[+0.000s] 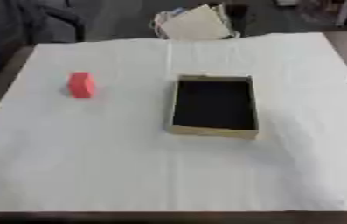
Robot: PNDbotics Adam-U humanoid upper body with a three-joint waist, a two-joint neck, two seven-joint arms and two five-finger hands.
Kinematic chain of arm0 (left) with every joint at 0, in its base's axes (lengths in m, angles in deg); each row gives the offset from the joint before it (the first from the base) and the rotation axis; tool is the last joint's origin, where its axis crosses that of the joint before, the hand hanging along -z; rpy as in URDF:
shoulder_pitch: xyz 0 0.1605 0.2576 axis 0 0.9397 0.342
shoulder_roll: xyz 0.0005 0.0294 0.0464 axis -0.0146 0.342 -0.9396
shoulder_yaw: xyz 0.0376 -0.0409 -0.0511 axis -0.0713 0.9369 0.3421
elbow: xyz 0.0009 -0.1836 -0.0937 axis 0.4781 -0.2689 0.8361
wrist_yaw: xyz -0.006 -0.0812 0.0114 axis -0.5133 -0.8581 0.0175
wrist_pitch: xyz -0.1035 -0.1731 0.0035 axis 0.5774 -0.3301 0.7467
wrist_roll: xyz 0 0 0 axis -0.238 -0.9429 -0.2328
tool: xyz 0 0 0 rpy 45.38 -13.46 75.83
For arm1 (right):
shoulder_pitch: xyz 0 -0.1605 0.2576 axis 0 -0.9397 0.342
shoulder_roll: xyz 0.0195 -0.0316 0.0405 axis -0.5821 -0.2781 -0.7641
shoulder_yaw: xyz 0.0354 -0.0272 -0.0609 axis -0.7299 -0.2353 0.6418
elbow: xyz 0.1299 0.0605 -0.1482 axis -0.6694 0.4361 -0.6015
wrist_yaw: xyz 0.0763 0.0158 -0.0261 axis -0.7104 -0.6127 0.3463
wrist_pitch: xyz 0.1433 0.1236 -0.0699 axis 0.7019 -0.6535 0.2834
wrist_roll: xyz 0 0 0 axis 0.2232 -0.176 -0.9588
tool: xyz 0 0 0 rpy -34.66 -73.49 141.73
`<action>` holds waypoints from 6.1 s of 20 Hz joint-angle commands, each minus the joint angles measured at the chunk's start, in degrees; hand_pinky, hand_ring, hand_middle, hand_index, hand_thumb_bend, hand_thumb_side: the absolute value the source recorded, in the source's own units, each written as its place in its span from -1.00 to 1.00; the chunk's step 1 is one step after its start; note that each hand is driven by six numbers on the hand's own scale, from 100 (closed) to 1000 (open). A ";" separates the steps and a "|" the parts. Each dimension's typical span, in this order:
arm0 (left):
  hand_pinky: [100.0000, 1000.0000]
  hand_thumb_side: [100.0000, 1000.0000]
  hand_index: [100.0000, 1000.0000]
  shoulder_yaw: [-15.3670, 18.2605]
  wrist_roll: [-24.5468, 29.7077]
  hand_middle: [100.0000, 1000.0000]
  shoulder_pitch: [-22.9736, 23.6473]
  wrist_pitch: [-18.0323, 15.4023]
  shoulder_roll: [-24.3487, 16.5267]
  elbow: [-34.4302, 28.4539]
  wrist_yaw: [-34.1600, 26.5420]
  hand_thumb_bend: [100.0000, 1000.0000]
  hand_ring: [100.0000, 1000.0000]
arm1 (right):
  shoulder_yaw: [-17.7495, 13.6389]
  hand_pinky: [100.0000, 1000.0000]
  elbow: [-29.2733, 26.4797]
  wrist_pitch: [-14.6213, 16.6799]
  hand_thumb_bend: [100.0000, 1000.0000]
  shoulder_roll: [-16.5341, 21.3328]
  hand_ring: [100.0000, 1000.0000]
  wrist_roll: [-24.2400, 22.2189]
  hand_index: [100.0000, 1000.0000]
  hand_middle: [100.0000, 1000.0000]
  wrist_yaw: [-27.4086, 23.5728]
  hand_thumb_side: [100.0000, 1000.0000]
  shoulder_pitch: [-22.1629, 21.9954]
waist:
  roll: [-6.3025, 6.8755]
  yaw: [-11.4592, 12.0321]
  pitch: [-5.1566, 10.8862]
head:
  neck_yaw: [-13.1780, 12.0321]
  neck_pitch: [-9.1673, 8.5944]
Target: Pick up objects on the table and place them in the box.
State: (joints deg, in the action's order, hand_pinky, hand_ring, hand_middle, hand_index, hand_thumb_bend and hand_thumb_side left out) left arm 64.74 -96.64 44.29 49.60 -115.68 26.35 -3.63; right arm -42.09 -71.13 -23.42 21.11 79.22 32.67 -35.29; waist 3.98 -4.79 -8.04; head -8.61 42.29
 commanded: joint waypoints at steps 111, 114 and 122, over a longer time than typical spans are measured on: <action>0.37 -1.00 0.46 -18.53 35.69 -0.02 -14.61 -9.99 30.00 -42.96 59.16 -0.66 0.16 | 2.12 0.06 -1.05 0.53 -1.00 -0.52 0.42 -2.14 0.69 -0.02 -2.46 0.21 2.49 | -0.96 -3.35 -1.26 | -1.92 -1.43; 0.39 -1.00 0.50 -19.44 37.15 0.07 -14.05 -11.19 31.04 -42.57 58.71 -0.61 0.19 | 2.14 0.06 -1.06 0.55 -1.00 -0.59 0.42 -2.15 0.69 -0.03 -2.56 0.21 2.59 | -0.98 -3.52 -1.39 | -2.01 -1.54; 0.48 -0.42 0.70 -20.75 39.21 0.51 -13.02 -13.10 31.50 -44.00 56.92 -0.06 0.45 | 2.05 0.06 -1.00 0.48 -1.00 -0.64 0.42 -2.09 0.69 -0.03 -2.85 0.21 2.70 | -1.37 -3.48 -1.82 | -1.95 -1.85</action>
State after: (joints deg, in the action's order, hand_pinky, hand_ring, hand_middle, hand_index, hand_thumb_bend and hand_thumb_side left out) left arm 43.78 -57.37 32.22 36.70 -83.41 -16.22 53.80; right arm -39.94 -71.15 -22.96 20.01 77.13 30.19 -33.50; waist 2.88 -8.28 -10.67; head -10.47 40.91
